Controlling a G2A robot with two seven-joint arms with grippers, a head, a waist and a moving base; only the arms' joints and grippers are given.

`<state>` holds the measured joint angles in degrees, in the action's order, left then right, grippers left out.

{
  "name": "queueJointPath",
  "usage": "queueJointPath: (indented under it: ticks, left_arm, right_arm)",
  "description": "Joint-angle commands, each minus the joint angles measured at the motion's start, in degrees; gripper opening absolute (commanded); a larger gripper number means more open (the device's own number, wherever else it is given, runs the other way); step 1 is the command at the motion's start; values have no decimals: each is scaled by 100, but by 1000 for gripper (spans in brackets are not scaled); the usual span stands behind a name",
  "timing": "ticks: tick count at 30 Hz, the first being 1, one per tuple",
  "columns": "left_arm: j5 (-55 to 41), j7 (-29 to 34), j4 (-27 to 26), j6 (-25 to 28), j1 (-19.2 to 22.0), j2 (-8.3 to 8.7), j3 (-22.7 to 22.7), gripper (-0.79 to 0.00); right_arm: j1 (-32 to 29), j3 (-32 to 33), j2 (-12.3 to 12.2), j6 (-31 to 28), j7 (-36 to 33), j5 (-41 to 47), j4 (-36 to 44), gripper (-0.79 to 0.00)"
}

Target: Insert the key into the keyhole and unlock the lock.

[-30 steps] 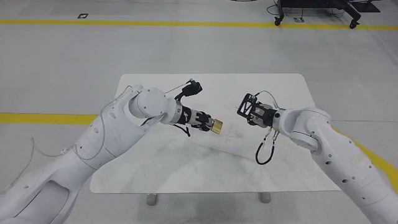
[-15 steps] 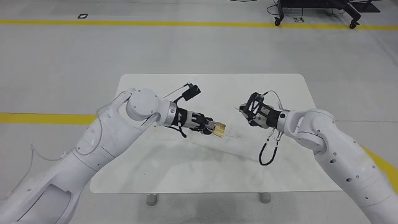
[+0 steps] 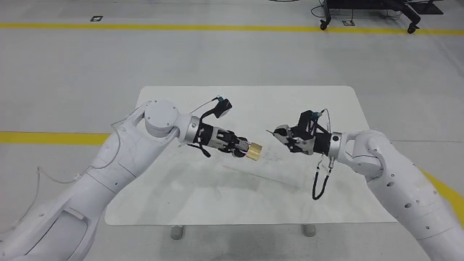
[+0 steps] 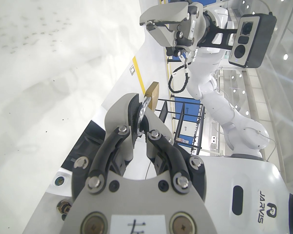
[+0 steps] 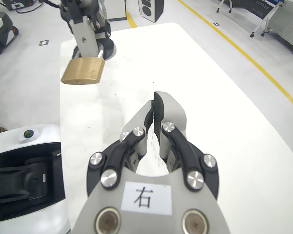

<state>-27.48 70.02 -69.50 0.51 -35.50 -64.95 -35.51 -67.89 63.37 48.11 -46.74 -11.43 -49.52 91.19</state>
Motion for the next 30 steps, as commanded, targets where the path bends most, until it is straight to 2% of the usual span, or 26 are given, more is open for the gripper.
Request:
queueJointPath:
  ticks: [1,22,30]
  left_arm:
    - [13,18,56,-36,18,-22,6,-785]
    - [-99,14,339,-294,-16,-169,-163,-785]
    - [-450,176,570,-484,-72,-206,-312,-785]
  right_arm:
    - [45,-52,23,-164,99,50,-43,-785]
    - [412,-493,201,-1126,189,101,-103,-785]
    - [521,-604,211,-1126,193,71,-69,-785]
